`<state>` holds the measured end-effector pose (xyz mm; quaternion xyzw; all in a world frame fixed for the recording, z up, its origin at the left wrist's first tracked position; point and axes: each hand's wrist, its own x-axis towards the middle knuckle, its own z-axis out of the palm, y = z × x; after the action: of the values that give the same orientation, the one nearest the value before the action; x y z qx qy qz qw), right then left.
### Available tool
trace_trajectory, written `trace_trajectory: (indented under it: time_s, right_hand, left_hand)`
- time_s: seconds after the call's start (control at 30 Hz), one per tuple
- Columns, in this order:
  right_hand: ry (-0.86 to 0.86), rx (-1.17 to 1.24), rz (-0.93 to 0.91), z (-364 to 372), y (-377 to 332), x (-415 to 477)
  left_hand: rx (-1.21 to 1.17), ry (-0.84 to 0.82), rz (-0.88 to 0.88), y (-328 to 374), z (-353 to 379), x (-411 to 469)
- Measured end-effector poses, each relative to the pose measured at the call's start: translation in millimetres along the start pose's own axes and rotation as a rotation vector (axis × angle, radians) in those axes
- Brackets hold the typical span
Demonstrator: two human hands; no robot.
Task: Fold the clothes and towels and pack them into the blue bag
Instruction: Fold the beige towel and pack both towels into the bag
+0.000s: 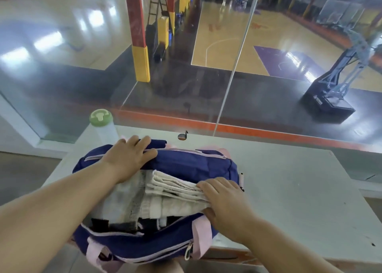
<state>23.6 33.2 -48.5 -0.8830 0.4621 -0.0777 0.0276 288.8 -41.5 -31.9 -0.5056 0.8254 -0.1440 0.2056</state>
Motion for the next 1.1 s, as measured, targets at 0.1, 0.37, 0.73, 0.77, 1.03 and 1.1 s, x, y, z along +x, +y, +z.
trace_trajectory:
  time_s: [0.1, 0.37, 0.73, 0.77, 1.03, 1.1]
  right_hand:
    - [0.003, 0.010, -0.045, 9.0, -9.1, 14.7]
    - [-0.101, 0.143, -0.121, 32.7, -25.4, 43.1]
    - [-0.349, -0.071, 0.059, 4.9, -10.1, 28.8]
    - [-0.353, -0.080, 0.062, 0.0, -8.5, 28.2]
    - [-0.493, -0.261, 0.281, -11.5, -21.1, 23.7]
    - [-0.456, -0.288, 0.302, -7.3, -26.2, 25.6]
  left_hand:
    - [-0.041, 0.016, -0.034, -8.7, -9.5, 4.1]
    - [-0.369, 0.481, 0.119, -24.9, -16.6, -3.8]
    - [-0.779, 0.385, -0.127, -36.3, -18.9, -13.4]
    - [-0.791, 0.361, -0.136, -36.3, -18.9, -13.9]
    - [-0.788, 0.373, -0.122, -13.9, -25.9, -22.5]
    - [-0.790, 0.382, -0.107, -5.2, -26.8, -25.9]
